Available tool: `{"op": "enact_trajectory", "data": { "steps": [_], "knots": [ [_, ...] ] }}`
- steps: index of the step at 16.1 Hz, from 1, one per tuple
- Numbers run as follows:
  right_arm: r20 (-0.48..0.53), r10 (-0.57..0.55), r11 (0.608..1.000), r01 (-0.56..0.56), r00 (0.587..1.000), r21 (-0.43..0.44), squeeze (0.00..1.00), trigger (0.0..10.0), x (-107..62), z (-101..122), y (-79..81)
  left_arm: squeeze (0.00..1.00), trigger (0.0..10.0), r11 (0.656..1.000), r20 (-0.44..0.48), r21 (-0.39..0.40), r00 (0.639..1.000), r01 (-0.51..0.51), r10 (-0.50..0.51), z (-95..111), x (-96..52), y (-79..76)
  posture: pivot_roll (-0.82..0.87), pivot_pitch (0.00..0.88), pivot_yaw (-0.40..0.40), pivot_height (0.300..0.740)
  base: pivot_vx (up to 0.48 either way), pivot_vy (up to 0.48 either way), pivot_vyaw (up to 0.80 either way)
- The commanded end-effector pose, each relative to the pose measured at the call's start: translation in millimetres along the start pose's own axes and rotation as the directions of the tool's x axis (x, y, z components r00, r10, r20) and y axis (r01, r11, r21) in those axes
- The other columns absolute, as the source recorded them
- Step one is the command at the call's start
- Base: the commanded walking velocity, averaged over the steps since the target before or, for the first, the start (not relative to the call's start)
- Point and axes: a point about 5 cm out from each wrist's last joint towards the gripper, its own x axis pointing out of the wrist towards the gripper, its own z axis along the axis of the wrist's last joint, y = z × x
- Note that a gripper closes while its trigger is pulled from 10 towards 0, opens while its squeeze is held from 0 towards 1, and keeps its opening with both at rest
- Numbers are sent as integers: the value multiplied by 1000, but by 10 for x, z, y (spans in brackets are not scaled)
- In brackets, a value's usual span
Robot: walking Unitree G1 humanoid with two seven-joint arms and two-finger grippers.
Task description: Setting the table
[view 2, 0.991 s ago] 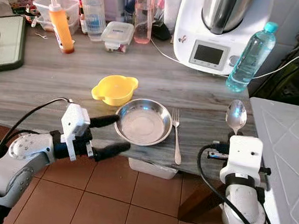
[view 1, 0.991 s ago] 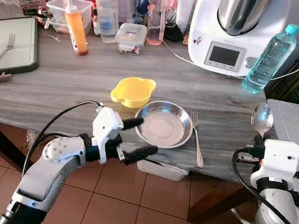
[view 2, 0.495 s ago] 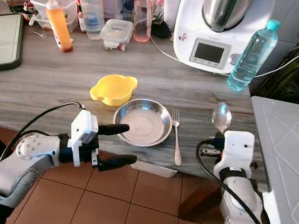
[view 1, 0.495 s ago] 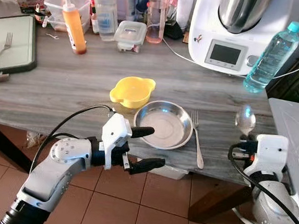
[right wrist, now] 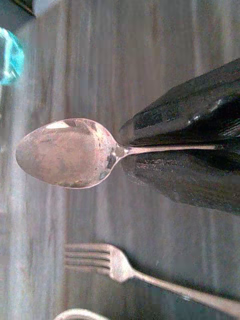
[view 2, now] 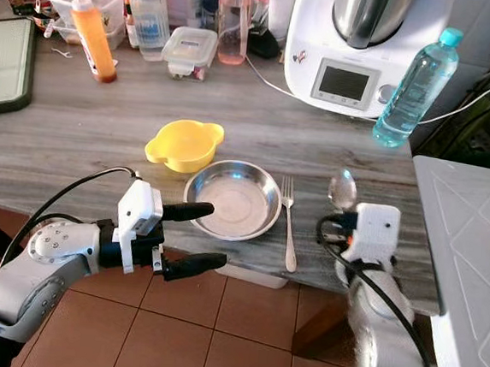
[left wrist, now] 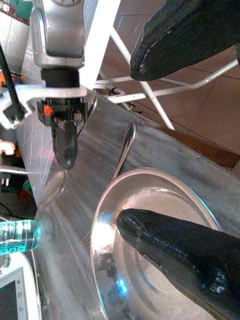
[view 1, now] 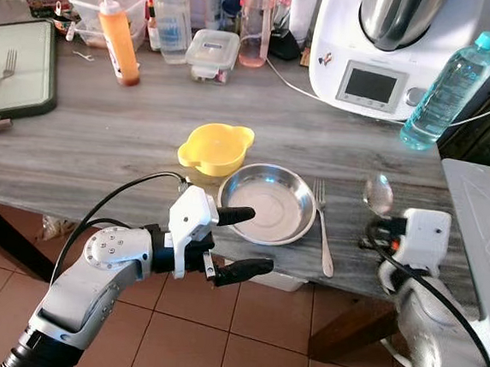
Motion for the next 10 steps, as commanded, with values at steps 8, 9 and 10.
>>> {"op": "enact_trajectory", "data": {
  "steps": [8,9,10],
  "knots": [
    [-16,14,995,-13,1000,99,0,10000,108,-133,294,0,10000,1000,-22,17,1000,12,-12,13,-14,-50,120,161,-18,740,0,0,0],
    [-20,15,995,-13,1000,95,0,10000,105,-147,300,0,10000,1000,-22,16,1000,14,-13,13,-14,-52,120,161,-18,740,0,0,0],
    [-27,11,996,-9,1000,89,0,10000,101,-170,289,0,10000,1000,-21,16,1000,13,-13,13,-12,-54,120,158,-20,740,0,0,0]
  ]
}}
